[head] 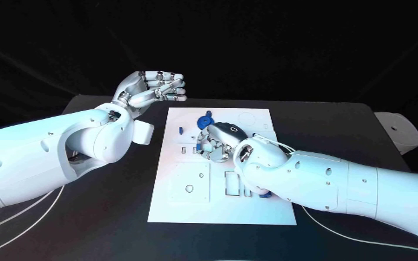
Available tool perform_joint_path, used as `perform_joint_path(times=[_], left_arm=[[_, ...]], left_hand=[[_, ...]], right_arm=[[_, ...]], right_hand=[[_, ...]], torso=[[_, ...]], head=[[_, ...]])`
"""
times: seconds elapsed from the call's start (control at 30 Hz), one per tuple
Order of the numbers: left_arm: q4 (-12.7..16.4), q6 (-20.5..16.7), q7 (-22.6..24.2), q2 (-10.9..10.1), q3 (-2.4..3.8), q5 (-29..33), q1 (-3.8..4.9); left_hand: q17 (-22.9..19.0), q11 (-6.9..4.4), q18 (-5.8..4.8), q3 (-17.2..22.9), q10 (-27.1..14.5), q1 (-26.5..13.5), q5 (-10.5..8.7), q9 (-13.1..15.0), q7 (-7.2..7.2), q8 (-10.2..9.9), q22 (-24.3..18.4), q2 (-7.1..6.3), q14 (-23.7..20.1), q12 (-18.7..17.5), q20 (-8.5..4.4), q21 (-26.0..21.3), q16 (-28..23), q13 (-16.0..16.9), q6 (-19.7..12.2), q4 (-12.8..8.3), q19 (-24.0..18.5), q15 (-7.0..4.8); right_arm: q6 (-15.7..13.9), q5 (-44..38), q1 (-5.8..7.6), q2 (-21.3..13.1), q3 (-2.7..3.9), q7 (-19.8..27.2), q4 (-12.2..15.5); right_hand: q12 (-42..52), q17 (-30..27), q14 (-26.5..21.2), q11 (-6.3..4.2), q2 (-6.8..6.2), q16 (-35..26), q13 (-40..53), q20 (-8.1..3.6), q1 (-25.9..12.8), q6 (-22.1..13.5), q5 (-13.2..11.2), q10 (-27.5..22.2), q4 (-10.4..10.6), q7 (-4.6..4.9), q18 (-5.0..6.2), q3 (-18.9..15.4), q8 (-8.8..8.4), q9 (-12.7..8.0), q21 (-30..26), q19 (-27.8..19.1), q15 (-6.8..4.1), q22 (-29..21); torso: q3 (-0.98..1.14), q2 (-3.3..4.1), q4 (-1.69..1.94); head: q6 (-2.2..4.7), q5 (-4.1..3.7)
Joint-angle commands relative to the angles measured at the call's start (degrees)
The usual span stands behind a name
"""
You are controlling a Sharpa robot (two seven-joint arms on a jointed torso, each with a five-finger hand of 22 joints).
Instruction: Assemble the parts on the task board
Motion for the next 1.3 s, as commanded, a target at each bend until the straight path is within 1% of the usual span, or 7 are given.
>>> perform_joint_path(times=[0.03,0.37,0.53,0.87,1.1,1.2,1.3], left_arm=[[0.16,0.83,0.28,0.06,0.04,-0.20,0.04],[0.13,0.89,0.17,-0.03,0.04,-0.20,0.04],[0.06,0.91,0.10,-0.01,0.04,-0.20,0.04],[-0.07,1.00,0.01,0.07,0.04,-0.20,0.04],[-0.09,1.02,-0.07,-0.03,0.04,-0.20,0.04],[-0.08,1.03,-0.11,-0.11,0.04,-0.20,0.04],[-0.09,1.02,-0.17,-0.18,0.04,-0.20,0.04]], left_hand=[[0.10,-0.01,0.28,0.30,-0.39,-0.31,-0.34,-0.05,-0.12,-0.35,-0.07,-0.15,0.01,-0.21,0.03,0.17,-0.31,-0.05,-0.28,0.08,0.41,0.29],[0.10,-0.01,0.28,0.30,-0.39,-0.31,-0.34,-0.05,-0.12,-0.35,-0.07,-0.15,0.01,-0.21,0.03,0.17,-0.31,-0.05,-0.28,0.08,0.41,0.29],[0.14,0.00,0.27,0.32,-0.43,-0.40,-0.34,-0.06,-0.11,-0.39,-0.09,-0.16,-0.01,-0.23,0.05,0.15,-0.36,-0.06,-0.31,0.10,0.39,0.30],[0.14,0.00,0.27,0.32,-0.43,-0.40,-0.34,-0.06,-0.11,-0.39,-0.09,-0.16,-0.01,-0.23,0.05,0.15,-0.36,-0.06,-0.31,0.10,0.39,0.30],[0.18,0.02,0.27,0.34,-0.49,-0.47,-0.34,-0.08,-0.11,-0.43,-0.10,-0.17,-0.04,-0.26,0.06,0.14,-0.40,-0.06,-0.36,0.12,0.37,0.32],[0.18,0.02,0.27,0.34,-0.49,-0.47,-0.34,-0.08,-0.11,-0.43,-0.10,-0.17,-0.04,-0.26,0.06,0.14,-0.40,-0.06,-0.36,0.12,0.37,0.32],[0.18,0.02,0.27,0.34,-0.49,-0.47,-0.34,-0.08,-0.11,-0.43,-0.10,-0.17,-0.04,-0.26,0.06,0.14,-0.40,-0.06,-0.36,0.12,0.37,0.32]], right_arm=[[1.85,-0.96,-0.37,-0.21,-0.23,-0.55,-0.23],[2.42,-1.32,-0.42,-0.95,-0.24,-0.72,0.06],[1.58,-1.48,-0.42,-1.24,-0.24,-0.49,0.47],[-0.12,-1.62,-0.44,-1.60,-0.24,-0.44,1.35],[-0.41,-2.43,-0.39,-3.12,-0.16,-1.31,3.53],[0.49,-3.36,-0.08,-4.00,-0.03,-2.31,4.95],[1.95,-4.61,0.57,-4.74,0.08,-3.56,6.38]], right_hand=[[0.19,15.06,6.07,-0.31,0.43,0.19,12.81,-0.47,0.09,0.76,0.19,3.88,0.29,-0.47,-0.82,-0.13,0.21,-0.02,0.26,6.09,-0.38,15.10],[0.18,15.06,6.07,-0.34,0.41,0.19,12.80,-0.50,0.09,0.77,0.12,3.87,0.26,-0.51,-0.82,-0.13,0.25,0.01,0.26,6.09,-0.40,15.10],[0.18,15.06,6.07,-0.34,0.41,0.19,12.80,-0.50,0.09,0.77,0.12,3.87,0.26,-0.51,-0.82,-0.13,0.25,0.01,0.26,6.09,-0.40,15.10],[0.16,15.06,6.07,-0.38,0.28,0.19,12.78,-0.55,-0.11,0.83,-0.06,3.86,0.31,-0.54,-0.82,-0.25,0.36,0.07,0.26,6.09,-0.46,15.10],[0.16,15.06,6.07,-0.38,0.20,0.19,12.79,-0.58,-0.35,0.78,-0.16,3.87,0.44,-0.53,-0.82,-0.36,0.38,0.08,0.26,6.09,-0.48,15.10],[0.15,15.06,6.07,-0.39,0.20,0.19,12.78,-0.59,-0.39,0.77,-0.17,3.85,0.47,-0.54,-0.82,-0.37,0.39,0.09,0.26,6.09,-0.48,15.10],[0.16,15.06,6.07,-0.39,0.21,0.19,12.79,-0.59,-0.41,0.77,-0.17,3.87,0.48,-0.54,-0.82,-0.37,0.39,0.09,0.26,6.09,-0.48,15.10]], torso=[[0.02,-0.01,-0.04],[0.03,-0.05,-0.10],[0.06,-0.05,-0.02],[0.00,0.01,0.02],[-0.06,-0.05,-0.10],[-0.09,-0.09,-0.12],[-0.08,-0.12,-0.12]], head=[[-0.35,0.06],[-0.43,0.08],[-0.36,0.03],[-0.31,0.00],[-0.27,0.11],[-0.22,0.18],[-0.20,0.13]])
